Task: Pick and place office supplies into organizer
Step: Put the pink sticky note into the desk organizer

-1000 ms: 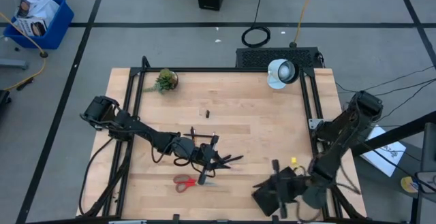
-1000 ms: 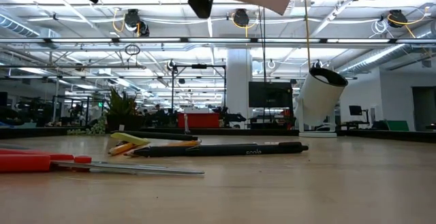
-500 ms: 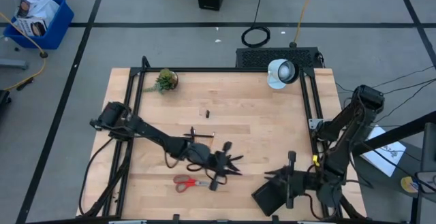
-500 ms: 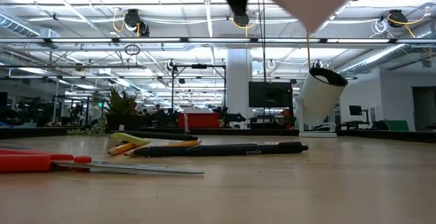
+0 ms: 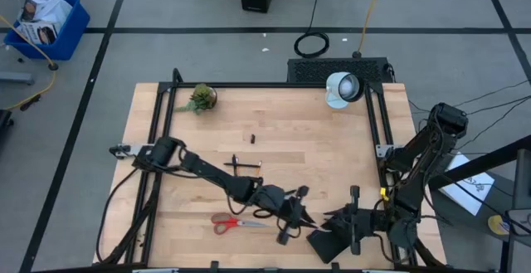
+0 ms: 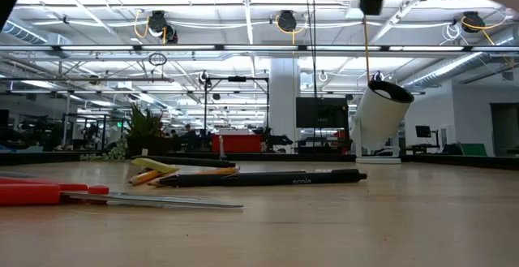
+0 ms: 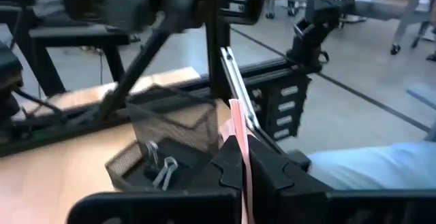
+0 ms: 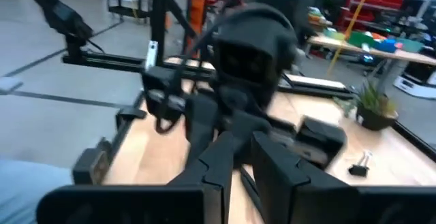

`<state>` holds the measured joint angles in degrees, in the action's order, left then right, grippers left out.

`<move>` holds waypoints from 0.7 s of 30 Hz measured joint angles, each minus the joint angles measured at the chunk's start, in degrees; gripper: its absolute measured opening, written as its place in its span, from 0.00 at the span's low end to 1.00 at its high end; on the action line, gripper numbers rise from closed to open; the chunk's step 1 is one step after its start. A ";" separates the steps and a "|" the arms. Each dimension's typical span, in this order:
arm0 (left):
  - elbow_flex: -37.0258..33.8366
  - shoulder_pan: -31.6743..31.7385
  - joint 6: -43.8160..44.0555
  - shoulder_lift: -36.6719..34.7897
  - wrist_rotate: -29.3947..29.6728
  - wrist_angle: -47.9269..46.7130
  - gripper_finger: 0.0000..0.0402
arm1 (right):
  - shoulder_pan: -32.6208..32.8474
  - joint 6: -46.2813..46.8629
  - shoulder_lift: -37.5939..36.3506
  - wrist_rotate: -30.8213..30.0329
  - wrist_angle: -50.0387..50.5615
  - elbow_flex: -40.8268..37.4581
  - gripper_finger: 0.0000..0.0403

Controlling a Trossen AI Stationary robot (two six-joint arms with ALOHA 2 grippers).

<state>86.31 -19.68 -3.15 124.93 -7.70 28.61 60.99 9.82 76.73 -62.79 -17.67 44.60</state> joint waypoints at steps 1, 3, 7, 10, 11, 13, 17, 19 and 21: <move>0.31 0.00 -0.10 0.25 0.04 -0.26 0.03 | 0.67 -1.54 -0.21 -0.02 -1.23 0.00 0.11; 1.38 0.05 -0.61 1.55 -0.63 -0.54 0.04 | 1.97 -5.41 -0.56 -0.09 -4.54 0.00 0.11; 2.13 -0.53 -5.45 2.46 -1.27 -0.70 0.01 | 4.14 -13.39 -1.74 -0.26 -10.80 0.02 0.11; 2.21 -1.00 -7.62 2.53 -1.47 -0.12 0.02 | 4.71 -15.09 -2.31 -0.22 -12.57 0.02 0.11; 2.20 -1.10 -8.48 2.56 -1.74 -0.14 0.03 | 4.72 -15.06 -2.36 -0.23 -12.53 0.02 0.11; 2.20 -1.21 -10.10 2.64 -2.69 -0.20 0.05 | 4.74 -14.33 -2.36 -0.21 -12.53 0.02 0.11; 2.20 -1.31 -13.05 2.64 -2.64 0.07 0.03 | 4.77 -11.08 -2.38 0.05 -12.59 -0.89 0.11; 2.20 -1.31 -13.69 2.64 -2.80 1.10 0.01 | 4.75 -9.51 -2.37 0.05 -12.56 -1.77 0.11; 2.20 -1.31 -14.31 2.60 -2.78 1.65 0.02 | 4.74 -8.43 -2.36 0.01 -13.90 -2.94 0.11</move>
<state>88.51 -20.99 -17.47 127.52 -10.48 30.26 65.73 1.39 74.36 -62.78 -31.57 41.66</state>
